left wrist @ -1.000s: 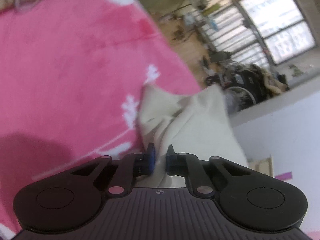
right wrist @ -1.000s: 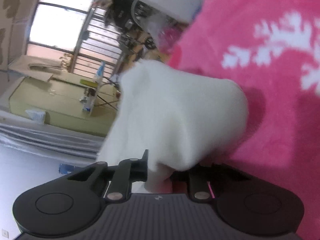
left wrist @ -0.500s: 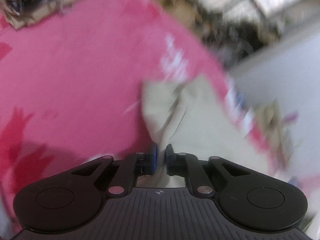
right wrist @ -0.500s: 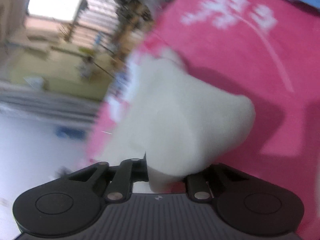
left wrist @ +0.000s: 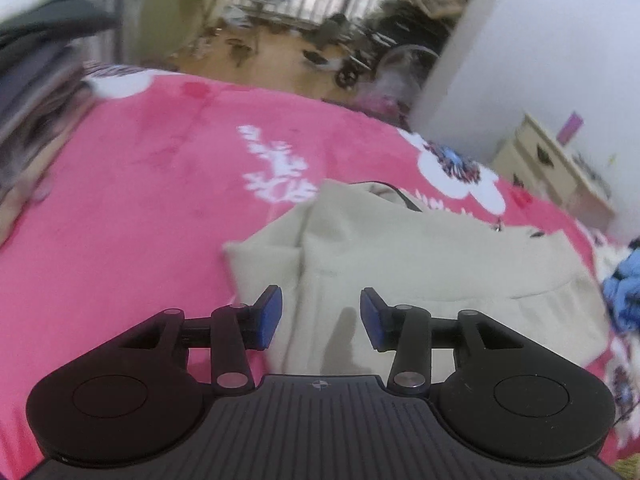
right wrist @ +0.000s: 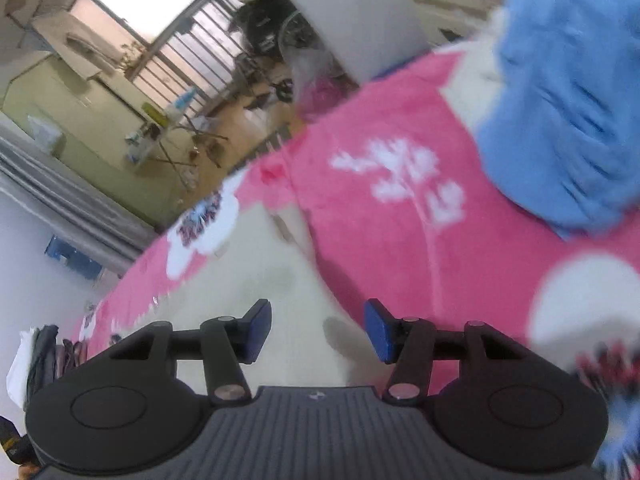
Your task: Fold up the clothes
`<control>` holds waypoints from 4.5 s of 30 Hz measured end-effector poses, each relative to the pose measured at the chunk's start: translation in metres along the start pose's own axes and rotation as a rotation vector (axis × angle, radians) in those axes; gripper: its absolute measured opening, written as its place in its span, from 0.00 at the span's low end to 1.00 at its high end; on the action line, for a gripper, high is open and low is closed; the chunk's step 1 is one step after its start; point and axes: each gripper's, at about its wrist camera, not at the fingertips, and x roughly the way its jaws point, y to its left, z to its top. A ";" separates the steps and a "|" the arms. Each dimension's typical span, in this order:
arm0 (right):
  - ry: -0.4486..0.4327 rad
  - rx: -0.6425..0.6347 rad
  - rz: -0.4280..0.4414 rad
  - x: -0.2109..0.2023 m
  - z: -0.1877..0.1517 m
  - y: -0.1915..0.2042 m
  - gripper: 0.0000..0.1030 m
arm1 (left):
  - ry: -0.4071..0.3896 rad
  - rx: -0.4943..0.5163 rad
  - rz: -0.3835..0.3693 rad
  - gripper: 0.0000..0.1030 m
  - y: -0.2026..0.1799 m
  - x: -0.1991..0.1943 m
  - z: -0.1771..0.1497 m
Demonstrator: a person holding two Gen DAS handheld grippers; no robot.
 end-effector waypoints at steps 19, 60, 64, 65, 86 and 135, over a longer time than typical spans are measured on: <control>-0.125 -0.375 0.032 0.056 0.005 0.078 0.07 | -0.169 -0.086 0.003 0.03 0.002 -0.003 0.011; 0.049 -0.924 0.078 0.057 -0.128 0.152 0.36 | 0.028 0.414 0.066 0.26 -0.069 0.002 -0.042; 0.090 -0.962 0.010 0.084 -0.161 0.133 0.37 | 0.079 0.377 0.154 0.28 -0.061 0.029 -0.054; 0.113 -0.947 -0.005 0.081 -0.156 0.138 0.36 | 0.084 0.365 0.152 0.28 -0.059 0.029 -0.052; 0.285 -1.096 0.069 0.078 -0.203 0.184 0.04 | 0.064 0.269 0.135 0.33 -0.051 0.029 -0.047; 0.100 -1.572 0.507 0.052 -0.312 0.308 0.57 | 0.157 -0.480 -0.086 0.45 0.086 -0.007 -0.040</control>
